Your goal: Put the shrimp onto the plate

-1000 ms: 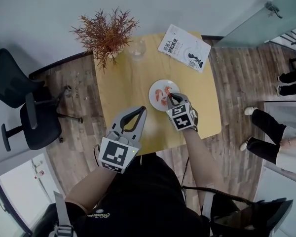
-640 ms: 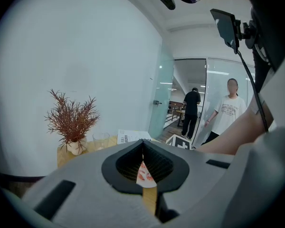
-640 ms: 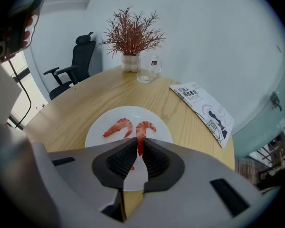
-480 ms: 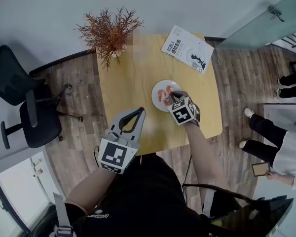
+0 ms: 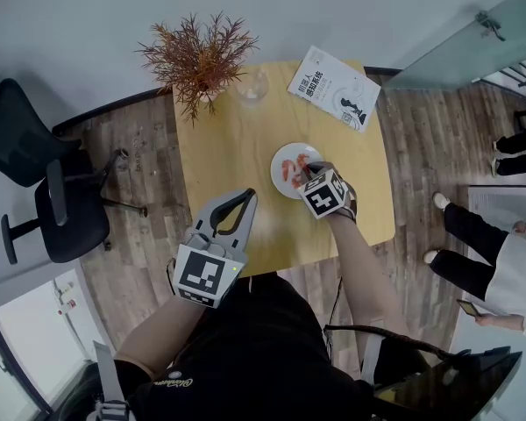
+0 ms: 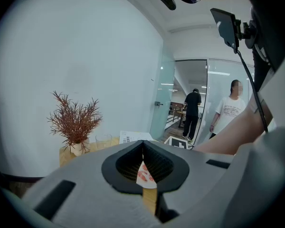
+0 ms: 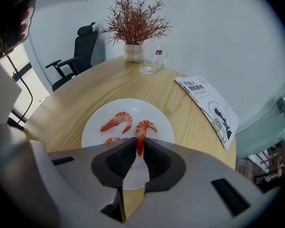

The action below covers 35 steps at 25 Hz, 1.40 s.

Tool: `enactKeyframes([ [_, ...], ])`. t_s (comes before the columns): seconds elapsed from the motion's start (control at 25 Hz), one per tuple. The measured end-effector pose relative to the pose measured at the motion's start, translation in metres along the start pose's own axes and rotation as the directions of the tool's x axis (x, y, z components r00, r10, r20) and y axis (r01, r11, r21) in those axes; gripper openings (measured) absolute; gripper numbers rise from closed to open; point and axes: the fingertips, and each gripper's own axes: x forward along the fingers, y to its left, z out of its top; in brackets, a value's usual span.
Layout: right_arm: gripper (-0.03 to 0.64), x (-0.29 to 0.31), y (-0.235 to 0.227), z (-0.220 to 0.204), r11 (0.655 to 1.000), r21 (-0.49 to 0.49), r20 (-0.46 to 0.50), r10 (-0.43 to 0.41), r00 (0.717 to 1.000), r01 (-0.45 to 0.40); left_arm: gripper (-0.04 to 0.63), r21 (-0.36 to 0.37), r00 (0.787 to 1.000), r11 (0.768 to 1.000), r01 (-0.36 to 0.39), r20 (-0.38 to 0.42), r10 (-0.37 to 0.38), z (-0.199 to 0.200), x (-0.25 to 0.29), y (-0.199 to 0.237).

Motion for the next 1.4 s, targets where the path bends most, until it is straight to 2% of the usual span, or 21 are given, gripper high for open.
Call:
enactKeyframes([
  [0.52,0.064,0.001,-0.002,0.000,0.999,0.033,-0.004,0.012,1.000,-0.012,0.005,0.001,1.000,1.000,-0.020,-0.002,0.020,0.000,-0.001,0.008],
  [1.0,0.063,-0.011,-0.004,0.007,0.999,0.053,0.045,-0.015,0.999,0.012,0.005,0.007,1.000,1.000,-0.005,0.004,0.005,0.002,0.002,0.002],
  [1.12,0.059,-0.019,-0.002,0.009,0.997,0.071,0.071,-0.020,0.997,0.015,0.005,0.010,1.000,1.000,0.001,0.006,-0.001,0.004,0.001,-0.001],
  [1.2,0.032,-0.028,-0.001,0.014,0.996,0.089,0.099,-0.025,0.995,0.016,0.005,0.013,1.000,1.000,0.007,0.009,-0.007,0.006,0.000,-0.004],
  [1.4,0.008,-0.055,-0.001,0.029,0.992,0.118,0.192,-0.054,0.980,0.031,0.005,0.026,0.999,0.999,0.024,0.024,-0.025,0.013,0.003,-0.012],
])
